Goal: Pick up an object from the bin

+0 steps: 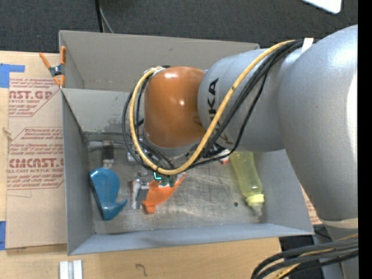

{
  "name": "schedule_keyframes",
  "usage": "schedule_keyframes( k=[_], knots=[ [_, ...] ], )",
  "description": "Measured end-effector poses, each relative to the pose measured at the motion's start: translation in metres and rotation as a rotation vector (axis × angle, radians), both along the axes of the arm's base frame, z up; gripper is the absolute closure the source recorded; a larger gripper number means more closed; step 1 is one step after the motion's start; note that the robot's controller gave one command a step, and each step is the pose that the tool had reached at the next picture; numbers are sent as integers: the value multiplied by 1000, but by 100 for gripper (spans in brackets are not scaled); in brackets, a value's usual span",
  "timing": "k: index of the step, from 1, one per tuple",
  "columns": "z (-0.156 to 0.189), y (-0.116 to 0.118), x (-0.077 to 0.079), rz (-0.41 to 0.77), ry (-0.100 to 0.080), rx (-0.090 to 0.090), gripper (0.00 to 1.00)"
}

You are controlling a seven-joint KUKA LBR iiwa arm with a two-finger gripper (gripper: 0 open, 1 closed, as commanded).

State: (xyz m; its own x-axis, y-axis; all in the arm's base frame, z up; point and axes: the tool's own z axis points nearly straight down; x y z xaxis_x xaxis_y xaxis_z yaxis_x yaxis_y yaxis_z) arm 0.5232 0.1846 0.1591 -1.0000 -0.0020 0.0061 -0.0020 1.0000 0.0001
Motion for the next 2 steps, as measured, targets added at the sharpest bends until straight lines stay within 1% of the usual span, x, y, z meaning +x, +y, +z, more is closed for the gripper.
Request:
schedule_keyframes(
  k=[1,2],
  knots=[
    [3,-1,2,-1,-6,1,0],
    [-7,-14,-1,147,-11,4,0]
  ],
)
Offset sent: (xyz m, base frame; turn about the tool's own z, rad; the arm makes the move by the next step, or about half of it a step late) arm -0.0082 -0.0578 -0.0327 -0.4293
